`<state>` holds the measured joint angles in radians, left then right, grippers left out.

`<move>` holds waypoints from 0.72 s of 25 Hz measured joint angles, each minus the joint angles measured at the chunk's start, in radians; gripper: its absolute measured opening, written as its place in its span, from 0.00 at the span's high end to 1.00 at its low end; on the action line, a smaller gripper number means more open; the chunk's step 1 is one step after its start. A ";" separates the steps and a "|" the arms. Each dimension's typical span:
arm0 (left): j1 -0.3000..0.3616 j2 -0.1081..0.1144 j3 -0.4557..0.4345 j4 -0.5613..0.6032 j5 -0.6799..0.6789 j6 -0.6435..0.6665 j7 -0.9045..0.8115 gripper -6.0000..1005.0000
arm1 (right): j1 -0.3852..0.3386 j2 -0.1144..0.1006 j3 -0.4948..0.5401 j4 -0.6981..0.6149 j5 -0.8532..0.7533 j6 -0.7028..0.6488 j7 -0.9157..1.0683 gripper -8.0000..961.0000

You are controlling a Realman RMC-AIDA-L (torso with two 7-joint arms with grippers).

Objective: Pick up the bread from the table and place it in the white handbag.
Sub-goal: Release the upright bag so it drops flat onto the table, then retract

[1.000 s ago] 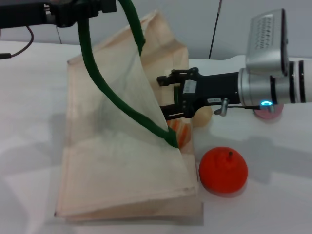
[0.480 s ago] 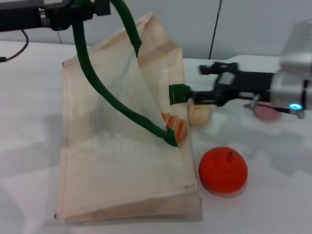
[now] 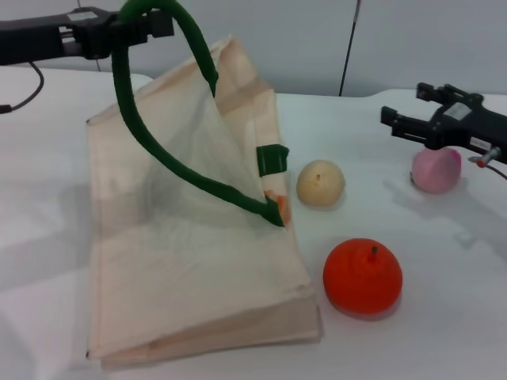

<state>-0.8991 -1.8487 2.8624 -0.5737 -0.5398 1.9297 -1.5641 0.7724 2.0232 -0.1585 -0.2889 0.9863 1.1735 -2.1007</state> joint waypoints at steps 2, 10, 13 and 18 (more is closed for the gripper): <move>0.002 -0.003 0.000 0.000 0.000 -0.016 -0.001 0.93 | -0.008 0.000 0.016 0.001 0.000 0.001 -0.009 0.09; 0.003 -0.011 -0.002 0.000 0.000 -0.052 -0.003 0.76 | -0.015 0.000 0.046 0.004 0.000 0.002 -0.016 0.09; 0.003 -0.012 -0.002 0.000 0.000 -0.058 -0.004 0.67 | -0.016 0.000 0.058 0.007 0.000 0.002 -0.026 0.09; 0.003 -0.011 -0.001 -0.004 0.000 -0.061 -0.005 0.41 | -0.018 0.002 0.070 0.010 0.000 0.002 -0.042 0.09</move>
<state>-0.8957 -1.8598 2.8611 -0.5773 -0.5401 1.8685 -1.5690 0.7548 2.0249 -0.0885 -0.2788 0.9864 1.1751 -2.1428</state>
